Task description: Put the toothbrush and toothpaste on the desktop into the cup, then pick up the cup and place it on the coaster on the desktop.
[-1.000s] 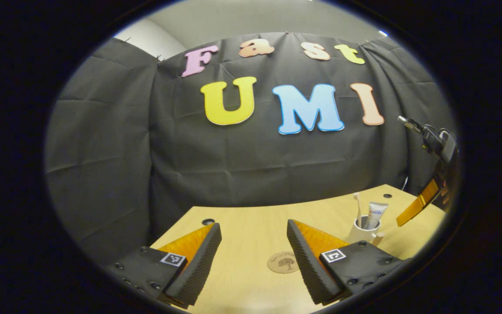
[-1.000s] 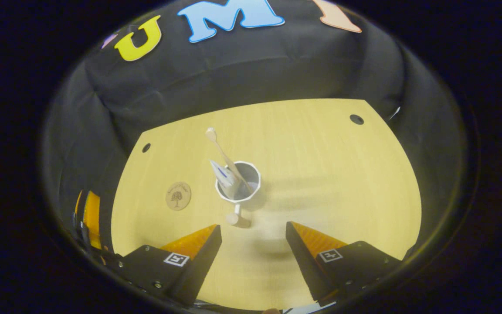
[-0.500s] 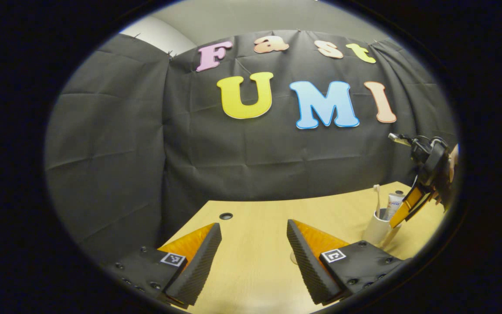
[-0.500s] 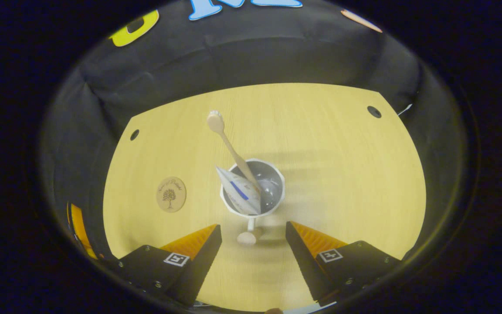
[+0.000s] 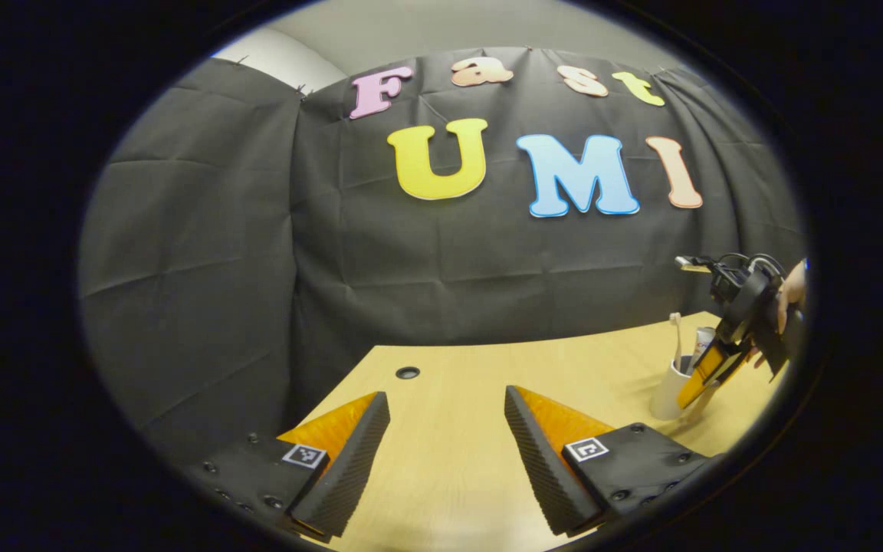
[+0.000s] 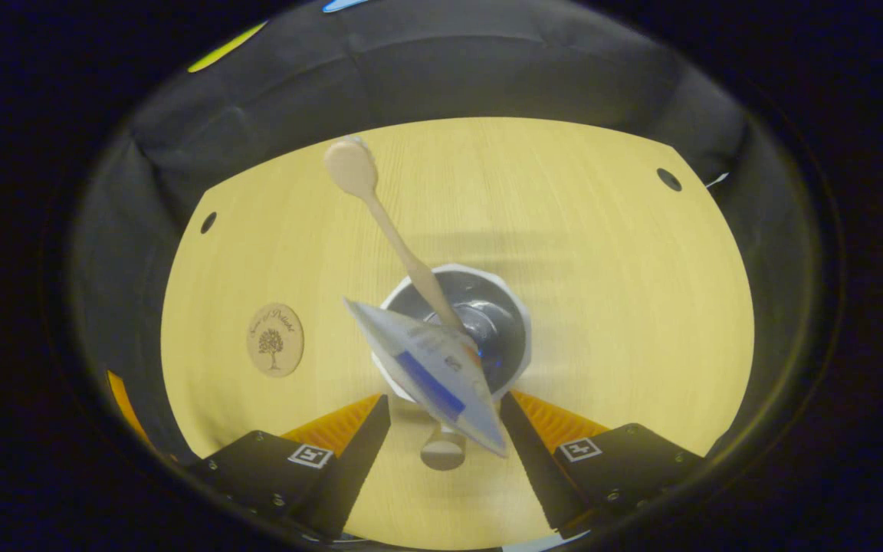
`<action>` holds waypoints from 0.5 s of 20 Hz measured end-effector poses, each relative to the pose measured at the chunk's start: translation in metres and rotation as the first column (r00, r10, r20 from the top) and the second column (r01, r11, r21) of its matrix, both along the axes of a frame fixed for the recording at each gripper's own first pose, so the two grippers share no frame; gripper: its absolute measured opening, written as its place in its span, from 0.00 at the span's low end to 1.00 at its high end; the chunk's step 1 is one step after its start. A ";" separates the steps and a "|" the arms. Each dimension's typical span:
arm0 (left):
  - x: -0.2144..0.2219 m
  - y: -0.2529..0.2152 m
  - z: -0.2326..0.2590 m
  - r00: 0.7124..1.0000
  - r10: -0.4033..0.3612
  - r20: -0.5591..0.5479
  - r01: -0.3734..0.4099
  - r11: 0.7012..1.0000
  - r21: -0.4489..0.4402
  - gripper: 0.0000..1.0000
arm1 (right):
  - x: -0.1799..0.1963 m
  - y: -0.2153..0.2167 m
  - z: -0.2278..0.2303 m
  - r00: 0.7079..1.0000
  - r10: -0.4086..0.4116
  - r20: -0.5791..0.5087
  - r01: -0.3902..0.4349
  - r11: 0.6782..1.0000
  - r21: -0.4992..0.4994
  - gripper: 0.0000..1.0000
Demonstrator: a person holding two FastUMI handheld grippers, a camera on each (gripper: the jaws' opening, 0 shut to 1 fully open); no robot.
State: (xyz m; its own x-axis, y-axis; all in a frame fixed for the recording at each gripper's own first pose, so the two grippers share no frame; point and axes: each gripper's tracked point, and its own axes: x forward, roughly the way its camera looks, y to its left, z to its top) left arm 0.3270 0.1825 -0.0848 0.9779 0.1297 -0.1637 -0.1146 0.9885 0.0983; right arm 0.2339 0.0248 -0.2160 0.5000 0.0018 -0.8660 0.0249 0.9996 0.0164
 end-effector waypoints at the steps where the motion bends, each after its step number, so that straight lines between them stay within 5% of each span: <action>1: 0.001 0.002 -0.001 1.000 0.000 -0.001 0.000 1.000 0.002 0.97 | 0.000 -0.001 -0.002 1.000 0.000 -0.005 0.000 1.000 -0.008 0.89; 5: 0.002 0.007 -0.007 1.000 0.002 -0.010 -0.002 1.000 0.001 0.97 | 0.003 -0.008 -0.011 0.999 -0.029 -0.016 0.029 0.999 -0.043 0.61; 8: 0.002 0.010 -0.009 1.000 0.003 -0.012 -0.003 1.000 -0.009 0.97 | 0.005 -0.007 -0.012 0.999 -0.038 -0.025 0.037 0.999 -0.031 0.24; 10: 0.001 0.010 -0.010 1.000 0.002 -0.012 -0.002 1.000 -0.012 0.97 | 0.007 -0.006 -0.012 0.999 -0.028 -0.030 0.027 0.999 -0.024 0.22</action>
State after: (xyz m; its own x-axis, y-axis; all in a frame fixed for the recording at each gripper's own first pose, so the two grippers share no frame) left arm 0.3283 0.1921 -0.0952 0.9757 0.1296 -0.1765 -0.1155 0.9894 0.0878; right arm 0.2404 0.0186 -0.2277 0.4732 -0.0322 -0.8803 0.0523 0.9986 -0.0084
